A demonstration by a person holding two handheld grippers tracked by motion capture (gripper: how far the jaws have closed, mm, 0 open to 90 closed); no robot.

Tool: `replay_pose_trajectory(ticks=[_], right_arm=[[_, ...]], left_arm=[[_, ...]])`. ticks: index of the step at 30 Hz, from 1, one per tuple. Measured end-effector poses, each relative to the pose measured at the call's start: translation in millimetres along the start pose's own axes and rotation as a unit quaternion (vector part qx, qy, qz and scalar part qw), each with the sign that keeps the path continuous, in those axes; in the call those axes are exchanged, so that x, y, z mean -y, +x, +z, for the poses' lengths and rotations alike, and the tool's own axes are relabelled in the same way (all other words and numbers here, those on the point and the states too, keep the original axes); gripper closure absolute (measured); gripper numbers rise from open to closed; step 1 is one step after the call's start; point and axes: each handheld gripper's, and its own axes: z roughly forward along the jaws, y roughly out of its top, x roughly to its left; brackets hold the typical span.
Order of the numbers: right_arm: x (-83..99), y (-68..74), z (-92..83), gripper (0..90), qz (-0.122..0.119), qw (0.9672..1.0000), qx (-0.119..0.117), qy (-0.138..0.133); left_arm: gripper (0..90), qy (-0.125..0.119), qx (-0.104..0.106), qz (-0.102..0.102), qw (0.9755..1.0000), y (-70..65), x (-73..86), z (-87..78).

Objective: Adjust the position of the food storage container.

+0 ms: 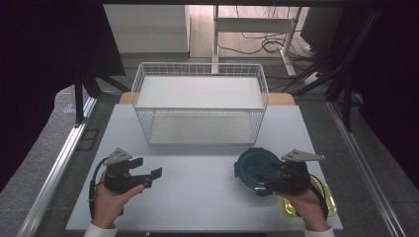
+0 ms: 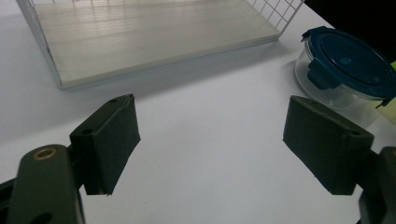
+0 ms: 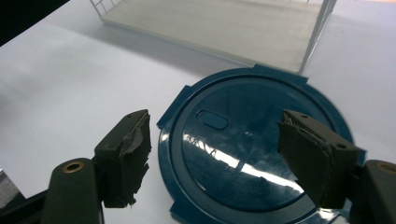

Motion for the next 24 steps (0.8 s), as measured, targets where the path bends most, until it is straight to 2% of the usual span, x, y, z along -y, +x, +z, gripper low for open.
replay_pose_trajectory(ticks=[5, 11, 14, 15, 16, 19, 24], right_arm=[[0.9, -0.8, 7.3, 26.4, 0.000, 0.9999, -0.003, 0.013], [2.0, -8.5, 7.2, 29.3, 0.015, 0.9997, 0.011, 0.018], [-0.2, -12.6, 6.4, 31.9, 0.022, 0.9990, 0.029, 0.025], [-2.6, -15.0, 6.2, 33.6, 0.023, 0.9980, 0.051, 0.031], [-3.8, -16.6, 5.9, 34.3, 0.023, 0.9973, 0.060, 0.035], [-5.4, -20.8, 6.0, 36.1, 0.028, 0.9965, 0.069, 0.038], [-6.9, -36.6, 5.8, 41.7, 0.048, 0.9947, 0.076, 0.048]], left_arm=[[17.7, 0.011, 0.004, 0.010, 0.9999, -3.7, 1.1, 6.9], [18.5, 0.025, 0.002, 0.010, 0.9996, -4.0, 4.3, 13.8], [18.4, 0.031, -0.002, 0.007, 0.9995, -3.4, 6.2, 14.8], [18.3, 0.035, -0.005, 0.006, 0.9994, -2.5, 7.3, 15.3], [18.4, 0.035, -0.005, 0.006, 0.9994, -2.5, 7.3, 15.3], [18.3, 0.039, -0.009, 0.003, 0.9992, -1.1, 8.8, 16.7], [18.1, 0.050, -0.011, 0.002, 0.9987, -0.6, 10.7, 20.2]])
